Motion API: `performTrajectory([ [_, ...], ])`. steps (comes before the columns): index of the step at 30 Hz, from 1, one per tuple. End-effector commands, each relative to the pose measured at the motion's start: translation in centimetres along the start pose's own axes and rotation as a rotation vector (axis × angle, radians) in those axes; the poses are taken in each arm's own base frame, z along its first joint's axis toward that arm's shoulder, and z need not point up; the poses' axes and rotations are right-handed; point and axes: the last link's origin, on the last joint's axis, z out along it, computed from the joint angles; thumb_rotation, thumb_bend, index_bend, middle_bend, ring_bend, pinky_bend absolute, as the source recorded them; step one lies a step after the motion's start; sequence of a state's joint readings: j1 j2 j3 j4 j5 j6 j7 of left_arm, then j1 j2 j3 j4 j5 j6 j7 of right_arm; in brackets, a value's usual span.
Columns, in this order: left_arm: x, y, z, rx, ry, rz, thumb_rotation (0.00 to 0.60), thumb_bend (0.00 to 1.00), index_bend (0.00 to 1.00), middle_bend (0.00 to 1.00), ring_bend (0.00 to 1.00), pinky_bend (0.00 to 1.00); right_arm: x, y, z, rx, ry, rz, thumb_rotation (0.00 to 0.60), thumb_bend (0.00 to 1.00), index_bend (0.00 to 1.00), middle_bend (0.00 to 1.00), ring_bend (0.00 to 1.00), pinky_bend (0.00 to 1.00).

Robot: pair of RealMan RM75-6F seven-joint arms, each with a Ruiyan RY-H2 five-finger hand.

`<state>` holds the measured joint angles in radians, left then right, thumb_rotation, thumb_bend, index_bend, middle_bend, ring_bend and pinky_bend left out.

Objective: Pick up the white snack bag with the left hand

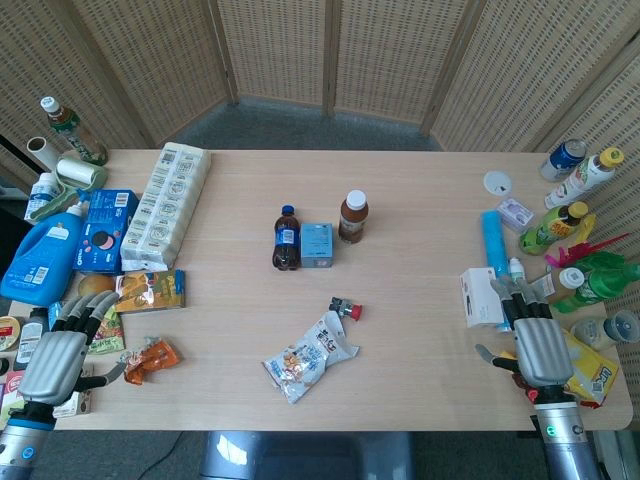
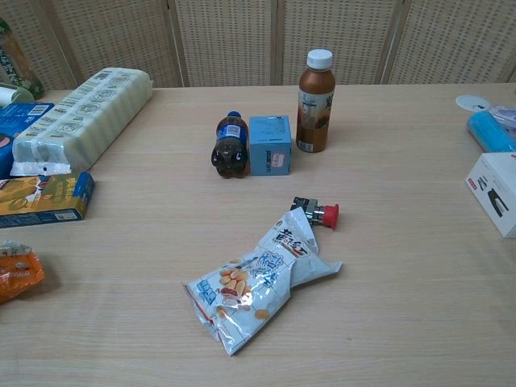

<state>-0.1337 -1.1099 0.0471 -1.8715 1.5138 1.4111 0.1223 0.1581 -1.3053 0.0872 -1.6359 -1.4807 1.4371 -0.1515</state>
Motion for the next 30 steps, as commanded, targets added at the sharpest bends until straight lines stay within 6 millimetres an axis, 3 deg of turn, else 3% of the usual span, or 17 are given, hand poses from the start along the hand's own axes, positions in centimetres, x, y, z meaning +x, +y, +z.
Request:
performTrajectory([
  [1,-0.2,0.1,0.1,-0.003,-0.007,0.003,0.6,0.24,0.0,0.0,0.0,0.0,0.0,-0.1,0.0,0.0,-0.002,0.001,0.572,0.17,0.0,0.0,0.0,0.0],
  [8,-0.2,0.5,0.5,-0.024,-0.041,0.038,0.6,0.24,0.0,0.0,0.0,0.0,0.3,-0.1,-0.4,0.005,0.011,0.004,0.57,0.17,0.0,0.0,0.0,0.0],
  [15,-0.7,2.4,1.9,-0.076,-0.113,0.07,0.6,0.24,0.0,0.0,0.0,0.0,0.4,0.2,-1.2,-0.016,0.02,0.017,0.568,0.17,0.0,0.0,0.0,0.0],
  [21,-2.0,5.7,5.6,-0.187,-0.23,0.038,0.6,0.24,0.0,0.0,0.0,0.0,0.9,0.8,-2.0,-0.048,0.03,0.016,0.567,0.17,0.0,0.0,0.0,0.0],
  [30,-5.1,11.3,10.5,-0.424,-0.295,0.199,0.6,0.24,0.0,0.0,0.0,0.0,1.4,1.9,-3.1,-0.105,0.042,0.007,0.566,0.17,0.0,0.0,0.0,0.0],
])
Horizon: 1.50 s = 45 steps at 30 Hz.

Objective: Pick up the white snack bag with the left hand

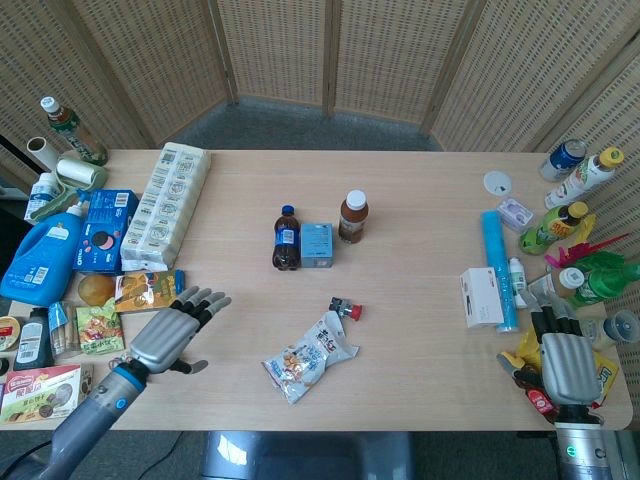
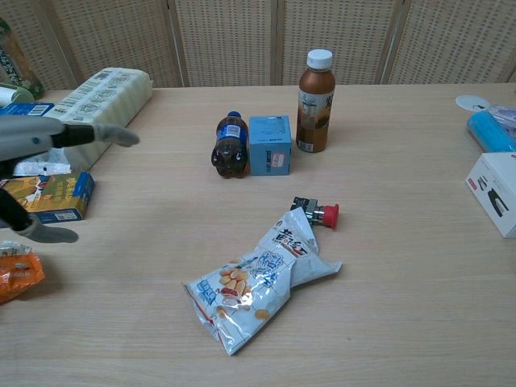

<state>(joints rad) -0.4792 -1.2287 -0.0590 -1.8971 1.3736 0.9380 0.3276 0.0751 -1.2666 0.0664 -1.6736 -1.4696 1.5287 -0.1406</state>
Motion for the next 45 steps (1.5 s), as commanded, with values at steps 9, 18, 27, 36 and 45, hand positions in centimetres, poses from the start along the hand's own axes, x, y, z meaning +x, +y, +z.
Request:
performTrajectory([
  [9,-2.2,5.0,6.7,-0.243,-0.056,0.164,0.6,0.24,0.0,0.0,0.0,0.0,0.7,1.0,-0.6,-0.049,0.016,-0.014,0.57,0.17,0.0,0.0,0.0,0.0],
  [18,-4.9,8.2,9.5,-0.347,-0.11,0.19,0.6,0.24,0.0,0.0,0.0,0.0,0.8,1.5,-0.8,-0.07,0.018,-0.015,0.571,0.17,0.0,0.0,0.0,0.0],
  [27,-5.9,10.8,12.5,-0.402,-0.148,0.226,0.6,0.24,0.0,0.0,0.0,0.0,1.0,2.1,-1.1,-0.096,0.02,-0.019,0.569,0.17,0.0,0.0,0.0,0.0],
  [36,-7.1,12.5,15.3,-0.406,-0.2,0.247,0.6,0.24,0.0,0.0,0.0,0.0,1.3,2.7,-1.6,-0.128,0.024,-0.019,0.568,0.17,0.0,0.0,0.0,0.0],
  [45,-7.4,13.5,16.9,-0.387,-0.15,0.222,0.6,0.24,0.52,0.24,0.6,0.34,1.6,2.8,-1.8,-0.138,0.034,-0.02,0.572,0.17,0.0,0.0,0.0,0.0],
])
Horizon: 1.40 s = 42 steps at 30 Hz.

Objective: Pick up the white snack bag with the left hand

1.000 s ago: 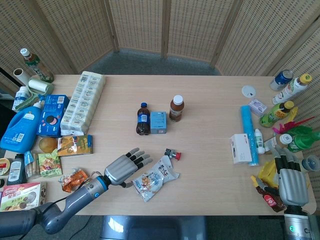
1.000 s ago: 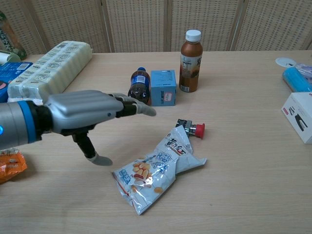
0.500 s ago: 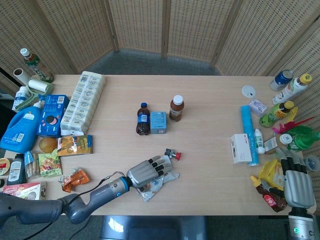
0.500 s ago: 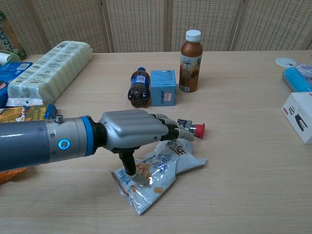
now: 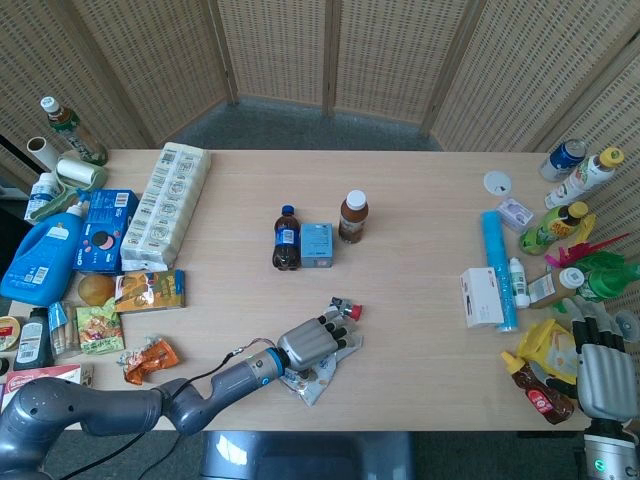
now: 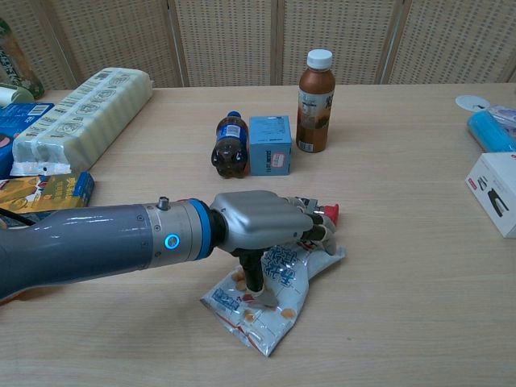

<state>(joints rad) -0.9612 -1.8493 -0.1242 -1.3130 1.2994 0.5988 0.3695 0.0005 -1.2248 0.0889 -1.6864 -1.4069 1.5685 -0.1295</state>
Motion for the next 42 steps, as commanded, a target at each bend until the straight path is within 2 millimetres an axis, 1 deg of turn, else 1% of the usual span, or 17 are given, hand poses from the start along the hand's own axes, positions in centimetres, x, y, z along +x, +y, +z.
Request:
performTrajectory([
  [1,0.0,-0.1,0.3,0.012,0.026,-0.014,0.6,0.24,0.59,0.32,0.68,0.43,0.1,0.1,0.0,-0.005,0.002,-0.001,0.572,0.17,0.0,0.0,0.0,0.0],
  [2,0.0,-0.2,0.3,0.018,0.03,-0.017,0.6,0.24,0.64,0.41,0.76,0.52,0.1,0.1,0.0,-0.007,0.003,-0.001,0.572,0.17,0.0,0.0,0.0,0.0],
  [3,0.0,-0.3,0.3,0.024,0.033,-0.022,0.6,0.24,0.69,0.48,0.82,0.58,0.1,0.1,0.0,-0.008,0.003,-0.001,0.573,0.17,0.0,0.0,0.0,0.0],
  [5,-0.1,-0.8,0.3,0.039,0.041,-0.039,0.6,0.24,0.74,0.6,0.9,0.68,0.1,0.0,0.0,-0.01,0.002,-0.001,0.573,0.17,0.0,0.0,0.0,0.0],
  [7,0.1,-1.3,0.1,0.056,0.059,-0.066,0.6,0.24,0.77,0.67,0.95,0.72,0.1,0.0,0.0,-0.01,0.0,0.001,0.574,0.17,0.0,0.0,0.0,0.0],
  [8,0.2,-1.5,-0.1,0.063,0.069,-0.081,0.6,0.24,0.78,0.68,0.96,0.73,0.1,-0.1,0.0,-0.009,-0.001,0.0,0.573,0.17,0.0,0.0,0.0,0.0],
  [11,0.9,-2.4,-0.9,0.087,0.112,-0.122,0.6,0.24,0.77,0.67,0.96,0.73,0.0,-0.3,0.1,-0.005,-0.003,0.0,0.574,0.17,0.0,0.0,0.0,0.0],
  [15,2.0,-4.0,-2.8,0.125,0.171,-0.191,0.6,0.24,0.76,0.66,0.96,0.73,-0.4,-0.7,0.3,0.004,-0.011,0.005,0.577,0.17,0.0,0.0,0.0,0.0],
  [20,3.7,-5.8,-6.2,0.171,0.254,-0.257,0.6,0.24,0.73,0.65,0.95,0.73,-0.9,-1.1,0.5,0.016,-0.024,0.014,0.574,0.17,0.0,0.0,0.0,0.0],
  [24,5.9,-6.8,-8.8,0.199,0.34,-0.296,0.6,0.24,0.73,0.65,0.95,0.72,-1.3,-1.4,0.7,0.031,-0.03,0.017,0.573,0.17,0.0,0.0,0.0,0.0],
  [27,7.6,-7.3,-10.0,0.209,0.402,-0.321,0.6,0.24,0.73,0.65,0.94,0.72,-1.5,-1.6,0.8,0.039,-0.032,0.021,0.576,0.17,0.0,0.0,0.0,0.0],
  [31,10.4,-7.9,-11.5,0.225,0.51,-0.334,0.6,0.24,0.73,0.64,0.94,0.72,-1.9,-1.6,0.6,0.043,-0.033,0.037,0.575,0.17,0.0,0.0,0.0,0.0],
  [37,14.0,-7.8,-13.4,0.231,0.632,-0.372,0.6,0.24,0.73,0.64,0.94,0.72,-2.6,-1.3,0.4,0.046,-0.037,0.061,0.575,0.17,0.0,0.0,0.0,0.0],
  [40,15.2,-7.6,-14.4,0.237,0.685,-0.369,0.6,0.24,0.73,0.64,0.93,0.71,-2.8,-1.2,0.4,0.049,-0.036,0.069,0.577,0.17,0.0,0.0,0.0,0.0],
  [42,15.7,-7.5,-14.8,0.243,0.706,-0.375,0.6,0.24,0.73,0.64,0.93,0.71,-2.9,-1.2,0.4,0.051,-0.038,0.074,0.577,0.17,0.0,0.0,0.0,0.0],
])
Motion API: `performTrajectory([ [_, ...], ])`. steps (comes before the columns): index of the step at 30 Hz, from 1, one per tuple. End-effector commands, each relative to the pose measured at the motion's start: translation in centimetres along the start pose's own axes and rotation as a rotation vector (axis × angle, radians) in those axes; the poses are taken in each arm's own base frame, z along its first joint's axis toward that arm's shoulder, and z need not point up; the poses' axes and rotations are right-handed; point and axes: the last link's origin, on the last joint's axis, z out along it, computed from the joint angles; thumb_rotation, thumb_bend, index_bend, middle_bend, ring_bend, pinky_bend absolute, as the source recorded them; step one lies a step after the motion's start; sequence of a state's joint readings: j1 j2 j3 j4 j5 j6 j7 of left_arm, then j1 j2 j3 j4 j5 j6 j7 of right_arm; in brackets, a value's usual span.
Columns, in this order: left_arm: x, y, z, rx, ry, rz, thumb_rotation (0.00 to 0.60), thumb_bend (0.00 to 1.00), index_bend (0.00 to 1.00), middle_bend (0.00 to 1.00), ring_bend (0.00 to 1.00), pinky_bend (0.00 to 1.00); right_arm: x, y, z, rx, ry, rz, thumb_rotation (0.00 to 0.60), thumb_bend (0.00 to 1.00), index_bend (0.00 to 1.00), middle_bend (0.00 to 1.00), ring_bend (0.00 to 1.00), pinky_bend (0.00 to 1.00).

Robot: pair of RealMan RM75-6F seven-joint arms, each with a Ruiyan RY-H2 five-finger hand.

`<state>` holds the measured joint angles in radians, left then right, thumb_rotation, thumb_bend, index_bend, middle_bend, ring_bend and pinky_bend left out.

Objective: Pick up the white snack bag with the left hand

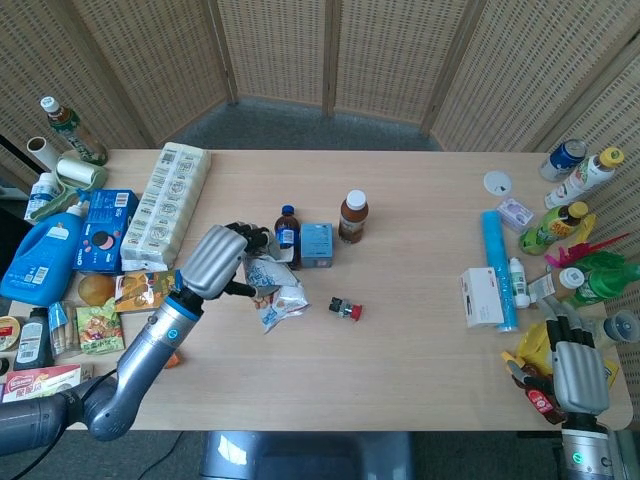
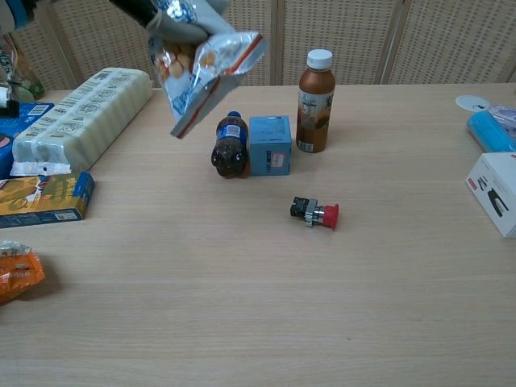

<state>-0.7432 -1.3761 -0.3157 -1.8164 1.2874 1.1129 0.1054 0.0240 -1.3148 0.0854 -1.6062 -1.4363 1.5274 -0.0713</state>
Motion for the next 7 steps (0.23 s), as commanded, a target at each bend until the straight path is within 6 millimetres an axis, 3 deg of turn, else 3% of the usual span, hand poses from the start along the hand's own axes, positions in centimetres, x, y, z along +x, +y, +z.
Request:
performTrajectory([
  [1,1.28,0.3,-0.13,0.012,0.045,-0.012,0.6,0.24,0.73,0.64,0.93,0.7,-0.24,-0.01,0.11,0.006,-0.004,0.007,0.577,0.17,0.0,0.0,0.0,0.0],
  [7,1.72,0.29,-0.45,0.028,0.055,-0.022,0.6,0.24,0.73,0.63,0.93,0.7,-0.65,-0.17,0.39,0.016,-0.011,0.018,0.576,0.17,0.0,0.0,0.0,0.0],
])
